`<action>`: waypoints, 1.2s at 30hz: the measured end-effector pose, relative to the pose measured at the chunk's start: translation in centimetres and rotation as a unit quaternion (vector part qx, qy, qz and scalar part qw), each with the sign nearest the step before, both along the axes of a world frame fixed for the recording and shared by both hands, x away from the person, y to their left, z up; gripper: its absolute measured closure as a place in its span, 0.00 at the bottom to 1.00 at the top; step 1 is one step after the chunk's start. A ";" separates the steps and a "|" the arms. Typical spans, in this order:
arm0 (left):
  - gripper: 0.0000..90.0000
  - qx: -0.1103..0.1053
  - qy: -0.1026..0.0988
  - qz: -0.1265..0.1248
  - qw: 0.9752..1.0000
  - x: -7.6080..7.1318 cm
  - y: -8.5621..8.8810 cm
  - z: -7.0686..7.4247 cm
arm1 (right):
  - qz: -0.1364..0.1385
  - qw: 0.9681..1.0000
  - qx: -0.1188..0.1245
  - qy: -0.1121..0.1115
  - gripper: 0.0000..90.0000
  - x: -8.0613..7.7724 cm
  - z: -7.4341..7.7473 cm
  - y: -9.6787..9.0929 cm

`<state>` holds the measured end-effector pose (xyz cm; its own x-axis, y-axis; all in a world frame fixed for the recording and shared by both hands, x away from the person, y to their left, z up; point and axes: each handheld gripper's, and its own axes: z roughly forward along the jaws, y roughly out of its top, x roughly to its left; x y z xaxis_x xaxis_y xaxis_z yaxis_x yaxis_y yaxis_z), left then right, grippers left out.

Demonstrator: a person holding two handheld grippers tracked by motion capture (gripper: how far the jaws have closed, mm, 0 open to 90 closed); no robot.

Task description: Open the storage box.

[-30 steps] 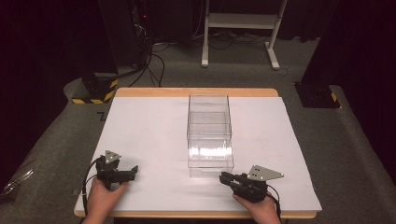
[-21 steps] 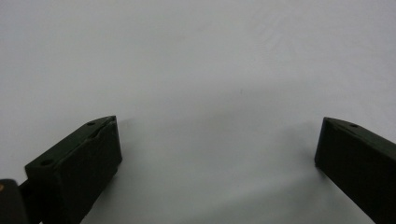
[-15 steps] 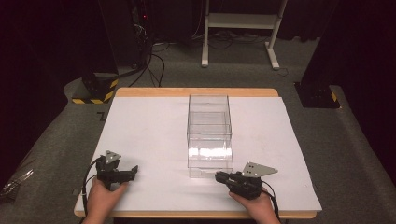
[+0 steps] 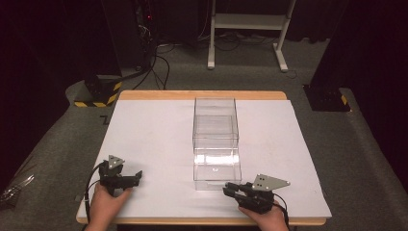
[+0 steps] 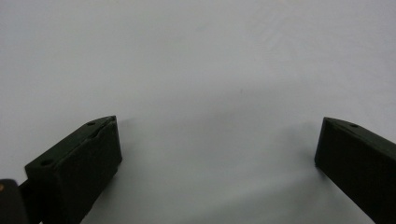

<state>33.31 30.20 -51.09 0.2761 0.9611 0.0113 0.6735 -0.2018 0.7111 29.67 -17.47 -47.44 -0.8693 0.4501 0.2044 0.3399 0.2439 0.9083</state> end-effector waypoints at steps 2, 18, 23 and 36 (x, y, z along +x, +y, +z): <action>0.01 -0.001 0.001 0.000 1.000 0.0 0.0 0.0 | -0.004 1.000 0.000 -0.002 0.80 -0.1 0.1 -0.1; 0.01 -0.001 0.001 0.000 1.000 0.0 0.0 0.0 | -0.053 0.995 0.031 -0.073 0.76 -0.9 2.1 -1.7; 0.01 -0.001 0.001 0.000 1.000 0.0 0.0 0.0 | -0.075 0.993 0.036 -0.084 0.73 -0.6 2.2 -2.2; 0.01 -0.001 0.000 0.000 1.000 0.0 0.0 0.0 | -0.158 0.982 0.019 -0.098 0.65 1.0 1.9 -5.0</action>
<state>33.31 30.20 -51.09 0.2759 0.9611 0.0100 0.6737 -0.2008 0.7112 30.65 -22.51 -45.56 -0.7118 0.6990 0.0691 0.2105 0.1185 0.9704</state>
